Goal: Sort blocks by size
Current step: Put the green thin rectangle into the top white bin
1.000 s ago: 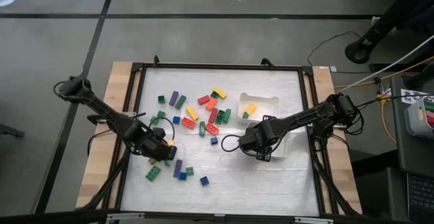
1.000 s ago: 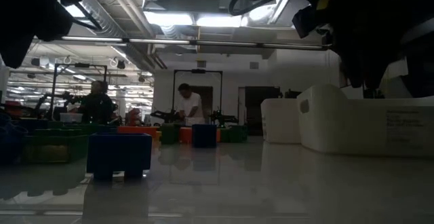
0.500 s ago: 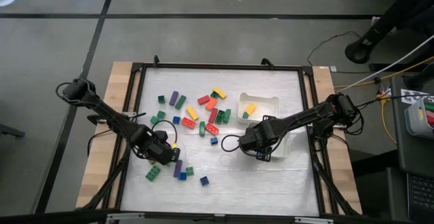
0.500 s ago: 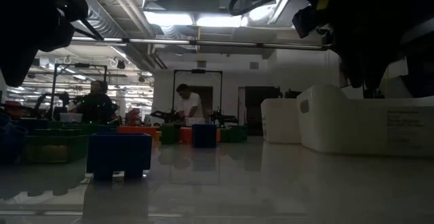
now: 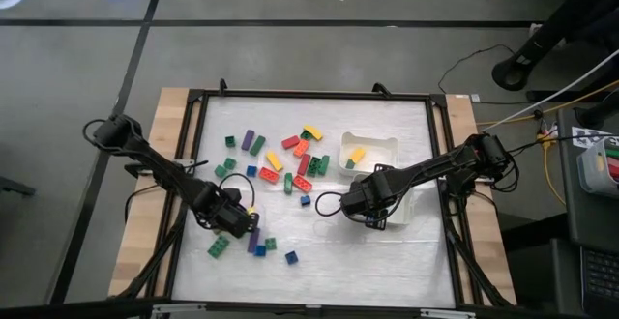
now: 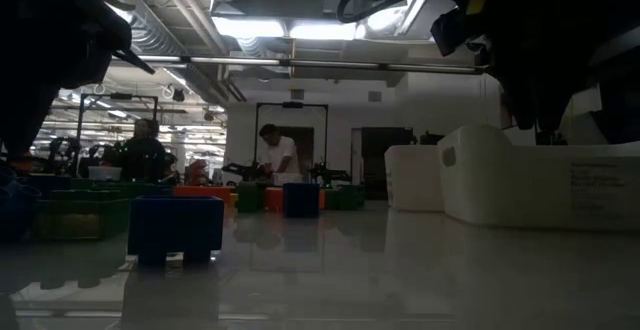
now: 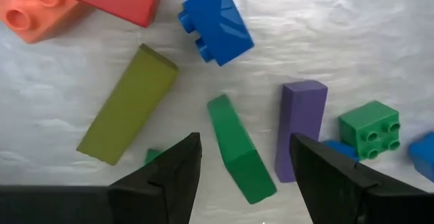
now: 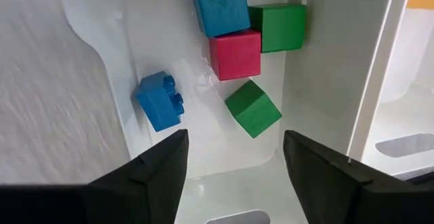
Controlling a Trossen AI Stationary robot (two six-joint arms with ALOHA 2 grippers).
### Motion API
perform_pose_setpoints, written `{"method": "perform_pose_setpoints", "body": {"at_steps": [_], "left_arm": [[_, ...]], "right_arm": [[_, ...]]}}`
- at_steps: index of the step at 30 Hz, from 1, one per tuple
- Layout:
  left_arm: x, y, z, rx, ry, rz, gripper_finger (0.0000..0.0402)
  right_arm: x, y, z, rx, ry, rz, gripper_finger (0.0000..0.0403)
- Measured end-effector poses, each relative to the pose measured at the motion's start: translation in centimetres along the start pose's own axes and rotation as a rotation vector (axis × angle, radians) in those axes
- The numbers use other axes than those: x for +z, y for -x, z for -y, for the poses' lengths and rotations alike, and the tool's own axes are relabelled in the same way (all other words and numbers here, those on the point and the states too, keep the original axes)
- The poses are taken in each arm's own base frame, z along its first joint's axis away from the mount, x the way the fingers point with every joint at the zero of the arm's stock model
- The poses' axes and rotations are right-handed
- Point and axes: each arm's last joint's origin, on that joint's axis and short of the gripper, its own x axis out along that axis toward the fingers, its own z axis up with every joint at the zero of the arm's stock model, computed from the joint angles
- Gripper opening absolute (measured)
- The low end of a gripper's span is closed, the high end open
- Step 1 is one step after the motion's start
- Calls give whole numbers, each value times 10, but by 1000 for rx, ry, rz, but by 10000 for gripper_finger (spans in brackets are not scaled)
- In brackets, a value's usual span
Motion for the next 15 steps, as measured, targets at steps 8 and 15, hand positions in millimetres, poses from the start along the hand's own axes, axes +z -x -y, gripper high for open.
{"method": "perform_pose_setpoints", "body": {"at_steps": [8,15], "left_arm": [[-2,-9,1,48,-3,-46,190],[-2,-10,2,46,-25,-48,117]], "right_arm": [[0,0,0,0,0,0,241],[0,0,0,0,0,0,241]]}}
